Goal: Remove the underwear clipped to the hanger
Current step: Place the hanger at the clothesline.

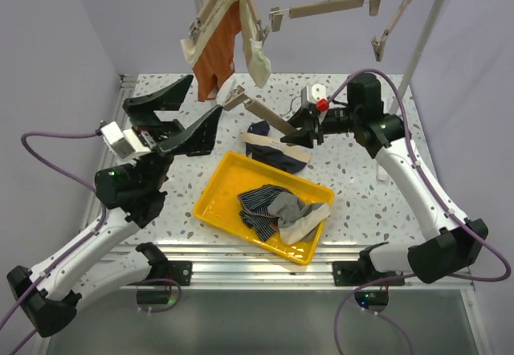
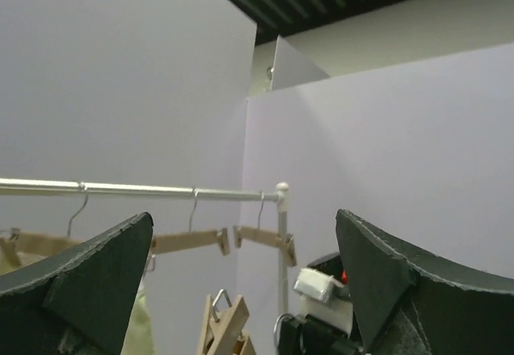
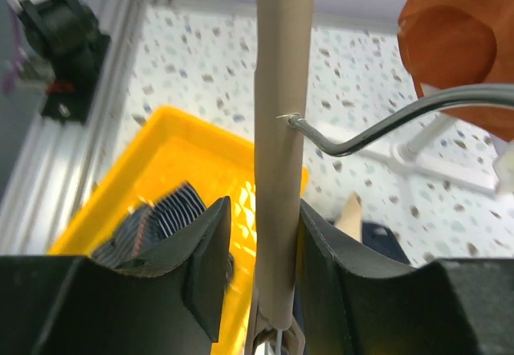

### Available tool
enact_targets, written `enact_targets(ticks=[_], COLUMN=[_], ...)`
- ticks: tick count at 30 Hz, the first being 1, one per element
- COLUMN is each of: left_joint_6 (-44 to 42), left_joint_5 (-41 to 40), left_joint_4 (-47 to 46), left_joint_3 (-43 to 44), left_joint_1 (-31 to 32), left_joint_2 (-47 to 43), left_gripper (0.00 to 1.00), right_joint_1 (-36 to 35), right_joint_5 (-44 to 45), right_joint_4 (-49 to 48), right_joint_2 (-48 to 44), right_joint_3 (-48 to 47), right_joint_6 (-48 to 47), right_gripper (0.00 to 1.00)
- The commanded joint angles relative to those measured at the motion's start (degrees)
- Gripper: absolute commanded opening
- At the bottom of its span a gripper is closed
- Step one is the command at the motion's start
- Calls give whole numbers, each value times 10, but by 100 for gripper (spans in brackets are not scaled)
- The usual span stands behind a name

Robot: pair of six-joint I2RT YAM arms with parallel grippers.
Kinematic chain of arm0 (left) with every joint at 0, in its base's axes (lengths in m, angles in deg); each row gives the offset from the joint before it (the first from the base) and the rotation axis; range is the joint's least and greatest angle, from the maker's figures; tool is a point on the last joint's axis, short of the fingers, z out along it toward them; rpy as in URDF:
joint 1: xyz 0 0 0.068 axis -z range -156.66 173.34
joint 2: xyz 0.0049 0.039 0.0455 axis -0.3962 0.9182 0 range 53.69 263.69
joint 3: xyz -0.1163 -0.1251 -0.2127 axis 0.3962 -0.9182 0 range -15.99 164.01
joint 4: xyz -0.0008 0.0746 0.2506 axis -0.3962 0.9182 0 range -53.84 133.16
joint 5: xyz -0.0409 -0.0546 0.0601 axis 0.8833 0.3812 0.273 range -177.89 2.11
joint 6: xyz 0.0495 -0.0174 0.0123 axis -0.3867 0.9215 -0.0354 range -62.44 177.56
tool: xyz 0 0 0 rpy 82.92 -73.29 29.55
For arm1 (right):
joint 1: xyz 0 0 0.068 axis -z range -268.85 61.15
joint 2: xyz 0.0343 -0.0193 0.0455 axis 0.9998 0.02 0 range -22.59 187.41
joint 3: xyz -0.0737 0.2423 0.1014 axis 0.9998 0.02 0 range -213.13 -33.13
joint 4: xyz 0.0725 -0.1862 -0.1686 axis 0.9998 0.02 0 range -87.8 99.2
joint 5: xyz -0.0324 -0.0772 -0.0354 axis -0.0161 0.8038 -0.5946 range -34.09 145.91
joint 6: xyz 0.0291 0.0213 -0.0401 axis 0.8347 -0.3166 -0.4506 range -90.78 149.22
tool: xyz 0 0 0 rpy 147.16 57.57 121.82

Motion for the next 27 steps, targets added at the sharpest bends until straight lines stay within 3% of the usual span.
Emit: enact_targets(ticks=[1, 4, 10, 16, 27], left_joint_6=[-130, -237, -361, -376, -355], left_joint_5=[29, 49, 112, 234, 312], left_joint_4=[299, 479, 684, 788, 833], left_joint_3=[46, 100, 172, 234, 293], left_joint_1=[-3, -2, -2, -1, 12], left_joint_2=[-19, -31, -2, 78, 195], left_gripper=[100, 100, 100, 98, 88], right_joint_1=[1, 1, -1, -6, -57], right_joint_5=[90, 163, 277, 341, 405], right_joint_4=[257, 422, 599, 616, 559], right_joint_2=[17, 61, 125, 131, 103], right_joint_3=[-85, -161, -263, -283, -252], right_joint_6=[-260, -367, -560, -641, -679], right_gripper=[0, 0, 0, 0, 0])
